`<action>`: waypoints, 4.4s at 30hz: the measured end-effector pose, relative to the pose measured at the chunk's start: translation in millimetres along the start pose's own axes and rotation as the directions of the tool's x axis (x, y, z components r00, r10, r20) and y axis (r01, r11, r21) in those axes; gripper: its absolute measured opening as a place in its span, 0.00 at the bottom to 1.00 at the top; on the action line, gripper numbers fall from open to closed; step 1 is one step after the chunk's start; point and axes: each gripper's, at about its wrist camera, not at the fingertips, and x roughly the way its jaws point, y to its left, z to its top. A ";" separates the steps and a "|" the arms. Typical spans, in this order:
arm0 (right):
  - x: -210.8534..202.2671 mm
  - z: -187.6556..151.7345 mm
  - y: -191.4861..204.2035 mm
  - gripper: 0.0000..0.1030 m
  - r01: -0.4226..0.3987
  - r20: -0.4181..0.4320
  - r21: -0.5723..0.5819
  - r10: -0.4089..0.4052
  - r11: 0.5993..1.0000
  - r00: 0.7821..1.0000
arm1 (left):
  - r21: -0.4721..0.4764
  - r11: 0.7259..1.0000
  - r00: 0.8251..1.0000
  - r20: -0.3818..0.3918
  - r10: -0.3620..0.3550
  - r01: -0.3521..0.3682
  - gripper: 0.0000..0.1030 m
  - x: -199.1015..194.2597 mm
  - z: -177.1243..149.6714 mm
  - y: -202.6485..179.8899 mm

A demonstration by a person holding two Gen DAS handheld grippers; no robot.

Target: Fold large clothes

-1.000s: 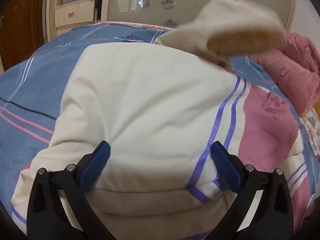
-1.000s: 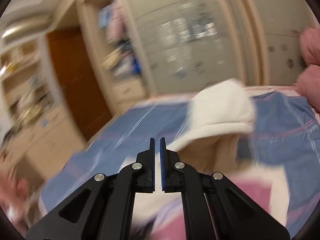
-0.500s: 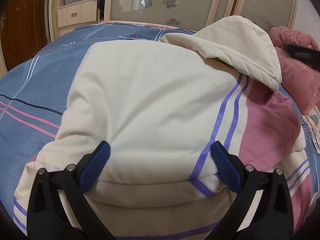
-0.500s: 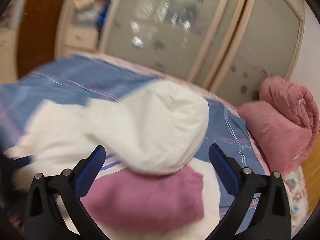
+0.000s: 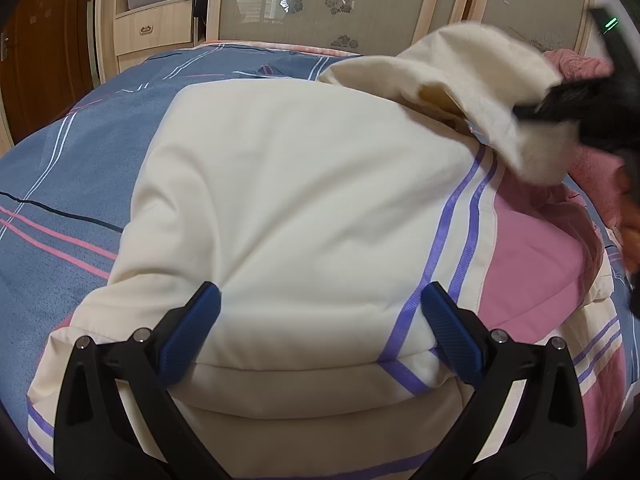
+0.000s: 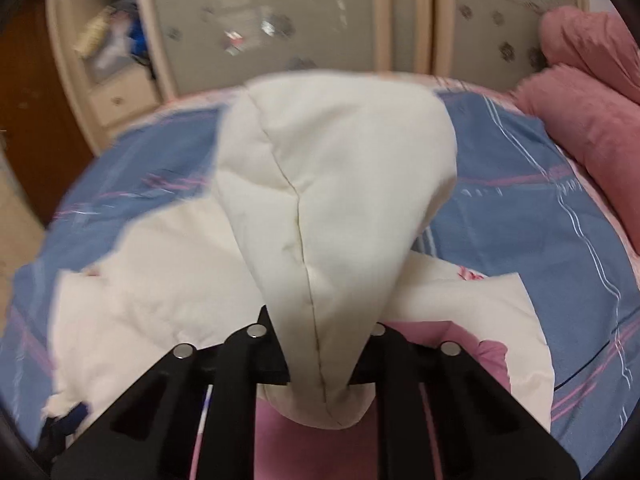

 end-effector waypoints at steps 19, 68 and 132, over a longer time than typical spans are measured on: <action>-87.2 -175.0 -41.7 0.11 -0.266 -0.065 0.433 0.325 0.861 0.944 | -0.016 1.000 1.000 -0.001 -0.025 0.025 0.98 -2.6 0.3 3.4; -48.7 -149.7 -27.0 0.69 0.192 0.023 -0.061 -0.191 0.979 0.981 | -0.003 0.999 0.999 0.036 0.036 -0.036 0.98 -15.4 -11.9 -12.6; -22.6 -184.4 -93.2 0.99 0.112 -0.077 0.143 -0.101 0.983 0.992 | 0.108 0.984 0.988 -0.051 0.149 -0.143 0.98 4.6 -13.0 -9.5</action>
